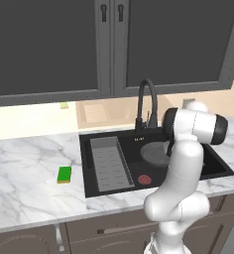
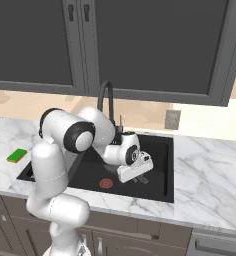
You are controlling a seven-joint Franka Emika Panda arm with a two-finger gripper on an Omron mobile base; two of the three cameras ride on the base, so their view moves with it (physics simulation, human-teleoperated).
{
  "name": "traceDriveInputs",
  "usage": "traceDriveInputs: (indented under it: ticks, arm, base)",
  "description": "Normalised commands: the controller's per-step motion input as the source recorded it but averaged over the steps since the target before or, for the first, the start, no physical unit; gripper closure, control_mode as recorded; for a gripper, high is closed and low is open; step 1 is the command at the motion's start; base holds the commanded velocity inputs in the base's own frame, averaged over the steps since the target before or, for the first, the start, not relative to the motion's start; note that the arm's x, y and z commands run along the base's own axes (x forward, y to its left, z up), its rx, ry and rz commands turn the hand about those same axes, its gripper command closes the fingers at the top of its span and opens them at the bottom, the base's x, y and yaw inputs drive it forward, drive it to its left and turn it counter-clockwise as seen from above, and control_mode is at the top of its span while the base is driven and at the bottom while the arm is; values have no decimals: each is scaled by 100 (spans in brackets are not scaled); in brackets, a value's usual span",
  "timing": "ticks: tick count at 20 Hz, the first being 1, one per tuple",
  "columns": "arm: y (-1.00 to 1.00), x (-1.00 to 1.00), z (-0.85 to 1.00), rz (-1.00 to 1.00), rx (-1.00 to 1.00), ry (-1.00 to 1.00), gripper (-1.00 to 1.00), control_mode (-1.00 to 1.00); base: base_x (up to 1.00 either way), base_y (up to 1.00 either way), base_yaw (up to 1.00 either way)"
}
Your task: Pick the pan and sponge and place them into the sink. Then turn on the water.
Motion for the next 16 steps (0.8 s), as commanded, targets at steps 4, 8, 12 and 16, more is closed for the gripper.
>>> traceDriveInputs:
  ticks: [4, 8, 12, 16]
  arm:
    - [0, 24, -1, 3, 0, 0, 100, -100]
    - [0, 19, -7, 3, 0, 0, 100, -100]
    - [0, 5, -12, 3, 0, 0, 100, -100]
    - [0, 2, -14, 4, 0, 0, 100, -100]
  base:
    - [0, 0, 0]
    - [0, 0, 0]
    - [0, 0, 0]
    - [0, 0, 0]
